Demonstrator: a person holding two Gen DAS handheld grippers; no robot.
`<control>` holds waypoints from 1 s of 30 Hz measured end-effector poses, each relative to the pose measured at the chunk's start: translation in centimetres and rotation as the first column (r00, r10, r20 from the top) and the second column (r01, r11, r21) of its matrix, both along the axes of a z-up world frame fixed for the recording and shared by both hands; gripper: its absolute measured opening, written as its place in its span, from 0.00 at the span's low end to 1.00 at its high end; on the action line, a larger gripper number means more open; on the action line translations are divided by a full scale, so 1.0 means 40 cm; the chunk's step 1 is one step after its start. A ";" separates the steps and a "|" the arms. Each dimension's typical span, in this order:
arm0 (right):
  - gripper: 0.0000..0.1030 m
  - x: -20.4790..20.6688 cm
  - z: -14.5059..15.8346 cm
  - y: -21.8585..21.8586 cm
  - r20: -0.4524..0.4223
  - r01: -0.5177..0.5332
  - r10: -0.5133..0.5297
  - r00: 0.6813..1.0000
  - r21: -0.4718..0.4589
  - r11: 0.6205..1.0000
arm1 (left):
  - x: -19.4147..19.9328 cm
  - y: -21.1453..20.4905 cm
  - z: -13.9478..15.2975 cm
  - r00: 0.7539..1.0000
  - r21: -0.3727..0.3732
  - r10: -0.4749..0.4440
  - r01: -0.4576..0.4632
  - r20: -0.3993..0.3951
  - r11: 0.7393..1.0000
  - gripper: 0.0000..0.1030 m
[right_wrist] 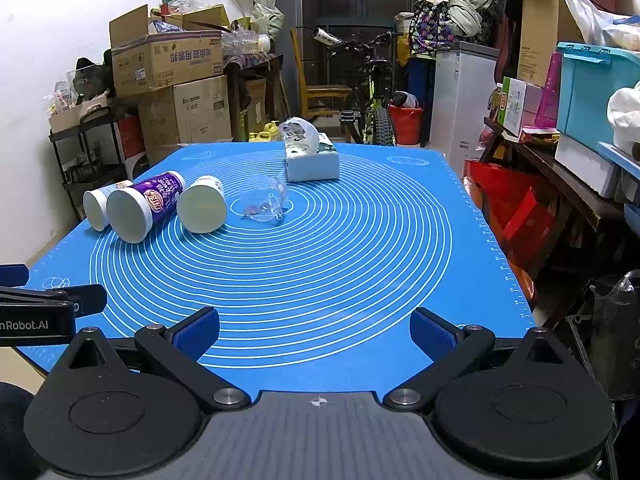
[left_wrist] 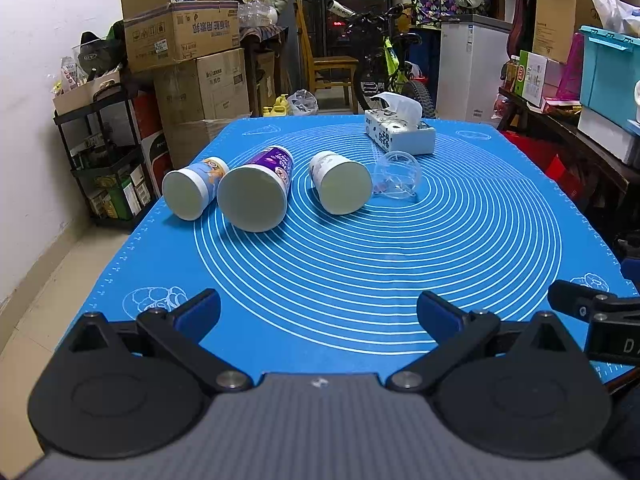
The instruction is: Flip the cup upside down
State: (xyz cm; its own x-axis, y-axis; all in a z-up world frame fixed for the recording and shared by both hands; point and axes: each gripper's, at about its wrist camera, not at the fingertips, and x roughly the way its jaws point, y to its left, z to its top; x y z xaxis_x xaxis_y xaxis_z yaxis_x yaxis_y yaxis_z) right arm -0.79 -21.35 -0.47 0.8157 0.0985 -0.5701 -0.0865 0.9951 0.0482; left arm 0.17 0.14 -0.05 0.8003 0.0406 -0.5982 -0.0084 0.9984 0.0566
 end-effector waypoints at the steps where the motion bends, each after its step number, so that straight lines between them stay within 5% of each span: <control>1: 0.98 0.000 0.000 0.000 0.000 0.000 0.000 1.000 0.000 1.000 | 0.000 0.000 -0.001 1.000 0.001 0.000 0.000 0.000 1.000 1.00; 22: 0.98 0.014 0.004 0.005 0.006 -0.008 0.008 1.000 -0.003 1.000 | 0.009 0.012 -0.009 1.000 0.001 0.003 -0.003 0.007 1.000 1.00; 30: 0.98 0.071 0.033 0.000 0.042 -0.002 0.002 0.999 0.008 1.000 | 0.132 0.126 0.009 0.999 0.049 0.048 -0.050 0.025 0.998 1.00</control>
